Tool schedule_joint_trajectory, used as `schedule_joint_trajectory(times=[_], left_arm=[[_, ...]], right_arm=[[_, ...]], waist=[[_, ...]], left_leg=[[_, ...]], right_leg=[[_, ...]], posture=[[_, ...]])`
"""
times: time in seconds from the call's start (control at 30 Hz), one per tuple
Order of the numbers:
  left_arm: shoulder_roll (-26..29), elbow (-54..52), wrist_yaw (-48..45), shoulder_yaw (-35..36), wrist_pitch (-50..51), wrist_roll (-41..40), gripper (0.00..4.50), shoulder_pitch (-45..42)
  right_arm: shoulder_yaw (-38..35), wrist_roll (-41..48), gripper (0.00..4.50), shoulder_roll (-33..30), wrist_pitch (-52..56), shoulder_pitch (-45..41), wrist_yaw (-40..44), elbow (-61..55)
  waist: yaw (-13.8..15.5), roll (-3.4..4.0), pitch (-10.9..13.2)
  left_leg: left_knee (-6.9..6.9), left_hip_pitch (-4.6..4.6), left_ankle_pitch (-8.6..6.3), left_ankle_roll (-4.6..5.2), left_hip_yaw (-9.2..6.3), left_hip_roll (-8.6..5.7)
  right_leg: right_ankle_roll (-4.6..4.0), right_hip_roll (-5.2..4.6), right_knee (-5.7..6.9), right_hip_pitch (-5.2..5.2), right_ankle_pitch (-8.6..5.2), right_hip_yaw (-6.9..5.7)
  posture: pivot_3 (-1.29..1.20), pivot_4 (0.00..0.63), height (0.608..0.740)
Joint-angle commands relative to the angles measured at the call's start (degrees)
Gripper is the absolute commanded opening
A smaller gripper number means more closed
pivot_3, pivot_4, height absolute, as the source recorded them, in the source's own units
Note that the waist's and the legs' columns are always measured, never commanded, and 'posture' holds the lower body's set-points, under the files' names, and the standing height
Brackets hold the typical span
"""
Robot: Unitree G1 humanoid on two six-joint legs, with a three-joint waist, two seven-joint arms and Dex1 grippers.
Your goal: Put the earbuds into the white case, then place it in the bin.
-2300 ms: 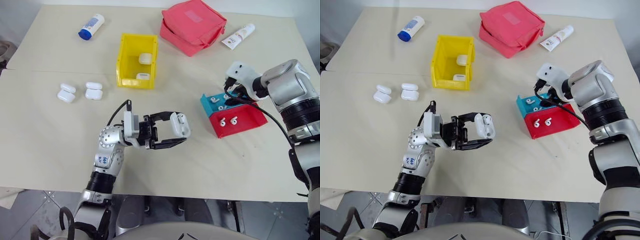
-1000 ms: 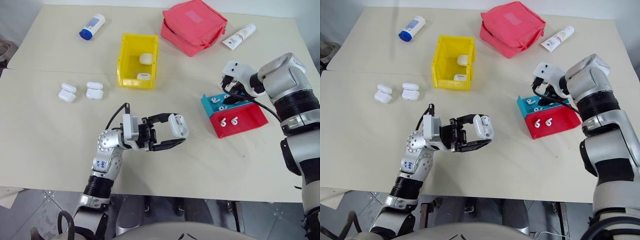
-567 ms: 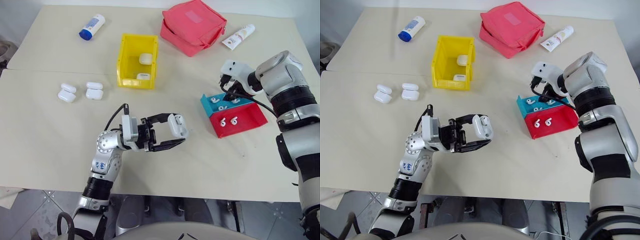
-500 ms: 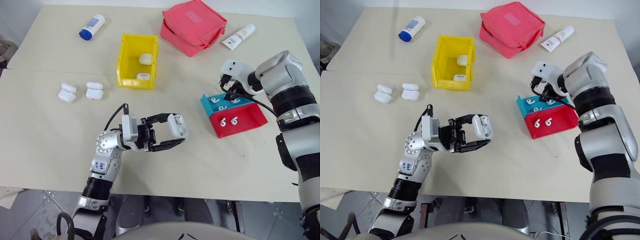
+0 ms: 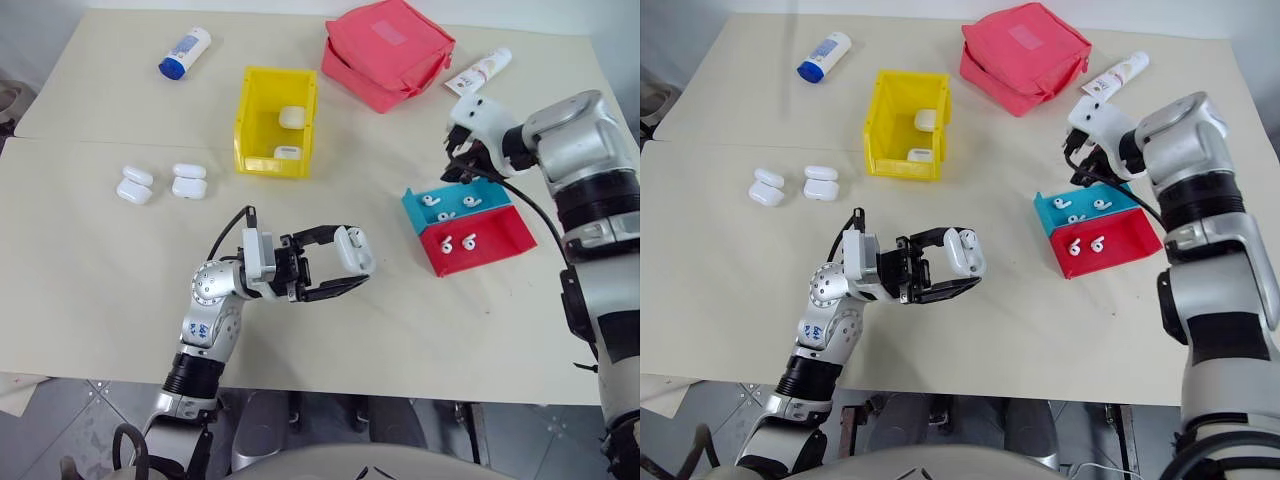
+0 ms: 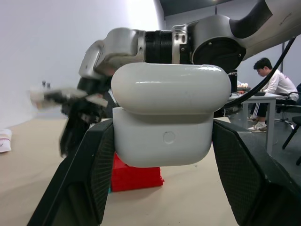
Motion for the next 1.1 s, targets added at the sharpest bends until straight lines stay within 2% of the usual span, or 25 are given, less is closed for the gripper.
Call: schedule_joint_trajectory(times=[0.03, 0.1, 0.2, 0.33, 0.47, 0.6, 0.8, 1.0, 1.1], left_arm=[[0.16, 1.17, -1.02, 0.85, -1.17, -0.54, 2.78, -1.57], [0.42, 3.28, -2.06, 1.24, -1.46, -0.55, 2.78, -2.84], [0.79, 7.54, -3.99, 2.13, -2.19, -0.55, 2.78, -5.63], [1.04, 11.99, -6.59, 3.15, -2.96, -0.66, 2.78, -8.90], [0.86, 16.61, -9.28, 3.65, -3.95, -0.47, 2.78, -12.07], [0.16, 21.19, -11.70, 3.97, -5.42, -0.11, 2.78, -14.90], [-1.00, 25.32, -13.98, 4.38, -7.04, 0.25, 2.78, -17.50], [-1.95, 29.72, -16.84, 4.34, -9.02, 1.06, 2.78, -19.62], [-2.46, 31.80, -17.86, 4.50, -10.04, 1.46, 2.78, -20.33]], right_arm=[[-6.73, 6.97, 0.47, -3.65, 5.08, 6.69, 2.99, -16.55], [-11.03, 11.50, 0.47, -5.16, 12.13, 12.13, 3.26, -26.62], [-17.69, 19.39, 0.47, -7.47, 31.05, 18.89, 2.69, -40.44], [-24.74, 26.99, 0.47, -7.06, 46.91, 21.22, -0.86, -50.39], [-30.64, 34.01, 0.47, -6.20, 59.89, 20.86, -4.62, -55.31], [-32.84, 45.90, 0.47, -8.60, 60.97, 23.07, -10.23, -54.56], [-34.86, 67.01, 0.47, -11.47, 60.97, 24.57, -24.90, -50.95], [-36.16, 92.24, 0.47, -9.73, 60.97, 23.36, -46.34, -43.81], [-33.02, 109.87, 0.47, -11.49, 52.30, 26.66, -60.24, -45.87]], waist=[[0.25, 0.00, 0.00], [0.33, 0.00, 0.00], [0.51, 0.00, 0.00], [0.14, 0.00, 0.00], [0.08, 0.00, 0.00], [0.18, 0.00, 0.00], [0.23, -0.01, 0.01], [0.13, -0.02, 0.01], [0.16, -0.03, 0.02]], left_leg=[[0.00, 0.00, 0.00, 0.00, -0.04, -0.01], [0.01, -0.01, 0.00, 0.00, -0.02, -0.04], [0.01, -0.05, 0.00, 0.02, -0.04, -0.04], [0.01, -0.03, 0.00, 0.01, -0.03, -0.03], [0.00, -0.02, 0.01, -0.01, -0.04, 0.01], [0.01, -0.02, 0.01, 0.00, -0.04, -0.03], [0.00, -0.03, 0.01, 0.04, -0.06, -0.12], [0.00, -0.03, 0.02, 0.04, -0.04, -0.09], [0.00, -0.04, 0.02, 0.05, -0.03, -0.07]], right_leg=[[0.00, -0.01, -0.01, 0.03, 0.00, -0.02], [0.00, -0.02, -0.02, 0.03, 0.00, -0.03], [0.00, -0.02, -0.02, 0.01, 0.00, -0.07], [0.00, -0.01, -0.03, 0.02, 0.00, -0.06], [0.00, 0.01, -0.01, 0.02, 0.00, -0.09], [0.00, -0.01, -0.02, 0.02, 0.00, -0.07], [0.00, -0.09, -0.01, 0.03, 0.00, -0.08], [0.00, -0.07, -0.01, 0.03, 0.00, -0.12], [0.00, -0.07, -0.01, 0.02, 0.00, -0.15]], posture=[[0.00, 0.150, 0.740], [0.00, 0.150, 0.740], [0.00, 0.150, 0.740], [0.00, 0.150, 0.740], [0.00, 0.150, 0.740], [0.00, 0.150, 0.740], [0.00, 0.150, 0.740], [0.00, 0.150, 0.740], [0.00, 0.150, 0.740]])
